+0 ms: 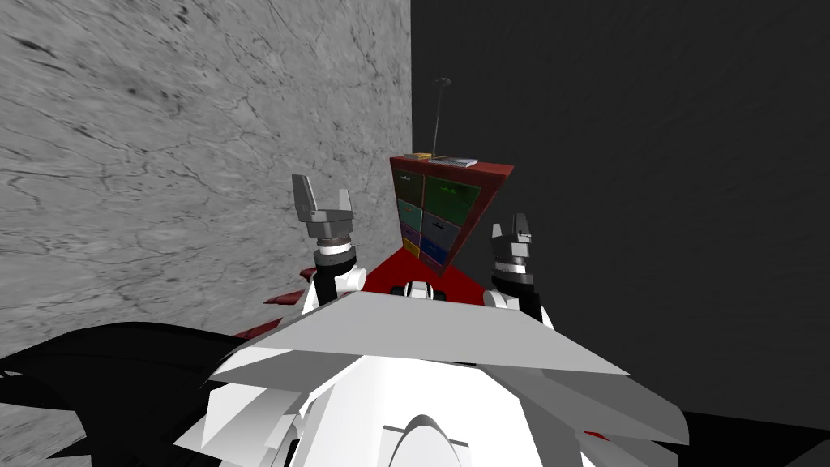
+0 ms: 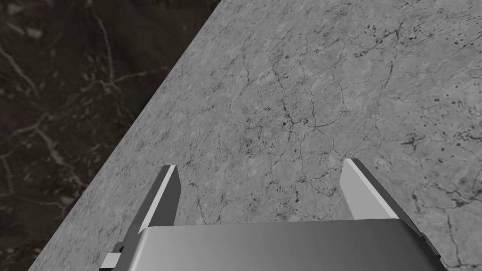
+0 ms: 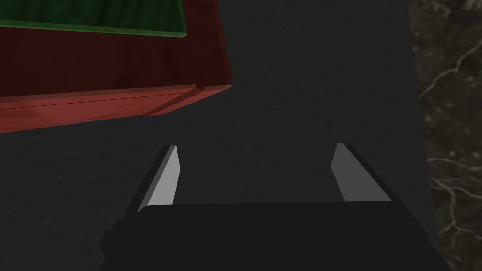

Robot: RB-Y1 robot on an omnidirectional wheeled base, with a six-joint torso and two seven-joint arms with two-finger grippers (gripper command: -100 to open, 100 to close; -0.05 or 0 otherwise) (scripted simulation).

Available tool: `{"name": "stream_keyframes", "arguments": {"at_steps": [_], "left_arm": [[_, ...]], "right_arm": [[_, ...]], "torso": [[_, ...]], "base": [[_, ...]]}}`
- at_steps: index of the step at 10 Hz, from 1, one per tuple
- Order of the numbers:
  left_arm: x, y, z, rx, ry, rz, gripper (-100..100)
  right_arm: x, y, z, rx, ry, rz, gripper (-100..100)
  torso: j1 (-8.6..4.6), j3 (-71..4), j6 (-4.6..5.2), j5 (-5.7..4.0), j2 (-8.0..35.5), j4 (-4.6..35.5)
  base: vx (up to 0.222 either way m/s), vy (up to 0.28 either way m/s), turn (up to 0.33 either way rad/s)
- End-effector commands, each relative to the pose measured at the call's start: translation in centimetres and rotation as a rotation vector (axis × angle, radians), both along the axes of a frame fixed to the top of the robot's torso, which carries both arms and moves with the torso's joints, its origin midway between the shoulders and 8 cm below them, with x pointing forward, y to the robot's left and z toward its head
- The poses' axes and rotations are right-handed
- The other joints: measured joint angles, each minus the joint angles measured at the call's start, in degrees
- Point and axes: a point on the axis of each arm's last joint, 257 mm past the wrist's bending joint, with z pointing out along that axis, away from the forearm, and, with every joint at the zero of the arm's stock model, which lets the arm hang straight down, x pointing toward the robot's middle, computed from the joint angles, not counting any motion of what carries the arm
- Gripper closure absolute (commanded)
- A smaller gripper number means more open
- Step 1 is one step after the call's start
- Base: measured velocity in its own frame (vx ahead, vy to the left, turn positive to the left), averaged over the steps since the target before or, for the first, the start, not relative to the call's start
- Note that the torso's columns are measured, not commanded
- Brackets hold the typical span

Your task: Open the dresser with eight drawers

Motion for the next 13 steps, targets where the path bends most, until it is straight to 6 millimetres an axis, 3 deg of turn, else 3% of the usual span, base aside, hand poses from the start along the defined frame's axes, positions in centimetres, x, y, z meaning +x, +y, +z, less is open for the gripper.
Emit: {"name": "stream_keyframes", "arguments": {"at_steps": [1, 5, 6, 9, 13], "left_arm": [[0.0, 0.0, 0.0, 0.000, 0.000, 0.000, 0], [0.0, 0.0, 0.0, 0.000, 0.000, 0.000, 0], [0.0, 0.0, 0.0, 0.000, 0.000, 0.000, 0], [0.0, 0.0, 0.0, 0.000, 0.000, 0.000, 0], [0.0, 0.0, 0.0, 0.000, 0.000, 0.000, 0]], "right_arm": [[2.0, 0.5, -2.5, -0.127, 0.094, -0.010, -100], [4.0, 0.6, -6.0, -0.301, 0.207, -0.036, -100], [4.0, 0.5, -6.1, -0.300, 0.212, -0.037, -100], [5.8, -0.4, -9.8, -0.498, 0.322, -0.081, -100], [7.0, -2.0, -12.6, -0.643, 0.414, -0.128, -100]], "torso": [[-0.05, 0.0, -0.01, -0.02, 0.0, 0.0], [-0.15, 0.0, 0.00, -0.05, 0.0, 0.0], [0.00, 0.0, 0.00, -0.01, 0.0, 0.0], [0.04, 0.0, -0.01, 0.00, 0.0, 0.0], [-0.24, 0.0, 0.01, -0.07, 0.0, 0.0]], "base": [[-0.002, 0.107, 0.060], [-0.005, 0.084, 0.054], [-0.005, 0.077, 0.024], [-0.003, 0.116, 0.077], [0.004, 0.076, 0.042]]}}
